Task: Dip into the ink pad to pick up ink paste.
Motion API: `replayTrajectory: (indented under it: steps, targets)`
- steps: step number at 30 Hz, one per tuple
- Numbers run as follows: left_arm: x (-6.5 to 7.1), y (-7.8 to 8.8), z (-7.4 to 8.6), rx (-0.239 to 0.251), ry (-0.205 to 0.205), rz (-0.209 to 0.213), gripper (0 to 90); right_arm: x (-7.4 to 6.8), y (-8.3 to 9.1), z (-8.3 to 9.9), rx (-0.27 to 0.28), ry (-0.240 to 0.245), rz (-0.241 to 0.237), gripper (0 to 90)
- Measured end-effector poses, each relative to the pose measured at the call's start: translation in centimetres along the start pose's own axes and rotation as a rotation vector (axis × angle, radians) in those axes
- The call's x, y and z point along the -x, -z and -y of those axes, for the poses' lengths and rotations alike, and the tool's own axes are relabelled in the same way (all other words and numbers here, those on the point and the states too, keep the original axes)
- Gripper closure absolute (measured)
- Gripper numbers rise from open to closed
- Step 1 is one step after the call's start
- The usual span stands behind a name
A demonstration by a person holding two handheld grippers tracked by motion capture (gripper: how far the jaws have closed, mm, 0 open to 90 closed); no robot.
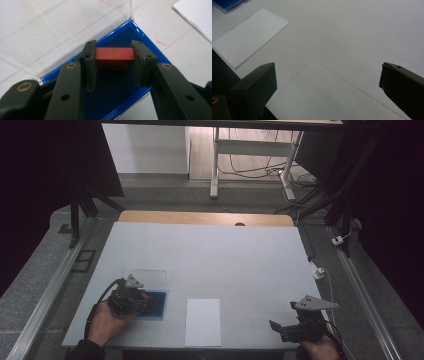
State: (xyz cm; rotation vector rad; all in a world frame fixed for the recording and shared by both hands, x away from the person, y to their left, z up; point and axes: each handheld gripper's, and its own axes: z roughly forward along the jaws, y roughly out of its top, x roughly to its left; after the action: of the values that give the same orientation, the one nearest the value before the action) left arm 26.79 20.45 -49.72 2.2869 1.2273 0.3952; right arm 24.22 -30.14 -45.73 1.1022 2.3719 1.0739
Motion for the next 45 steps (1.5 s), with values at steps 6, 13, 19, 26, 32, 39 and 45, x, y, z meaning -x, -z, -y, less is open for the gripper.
replayTrajectory:
  steps: [6, 13, 19, 26, 32, 39, 45]
  targets:
    - [-1.0, 0.0, 0.4, 0.023, 0.067, 0.063, 59.4, 0.0, 0.0, 0.0, -0.003, 0.0, 0.002, 1.4]
    - [-0.1, 0.0, 0.3, 0.014, 0.01, 0.006, 59.4, 0.0, 0.0, 0.0, -0.003, -0.001, -0.001, 1.4]
    - [-1.0, 0.1, 0.5, 0.033, 0.049, 0.063, 59.0, 0.0, 0.0, 0.0, 0.0, -0.002, -0.001, 1.4]
    - [-1.6, 1.5, 0.7, 0.098, 0.078, 0.073, 58.7, 0.1, 0.1, 0.0, 0.006, -0.012, -0.005, 1.3]
    - [-1.7, 2.2, 1.2, 0.106, 0.08, 0.088, 58.7, 0.1, 0.1, 0.0, 0.009, -0.011, -0.005, 1.3]
    - [-1.6, 1.7, 1.2, 0.051, 0.059, 0.081, 58.7, 0.1, 0.1, 0.0, 0.008, -0.009, -0.007, 1.4]
    - [-1.7, 1.3, 1.3, 0.037, 0.053, 0.074, 58.7, 0.1, 0.1, 0.0, 0.006, -0.01, -0.007, 1.4]
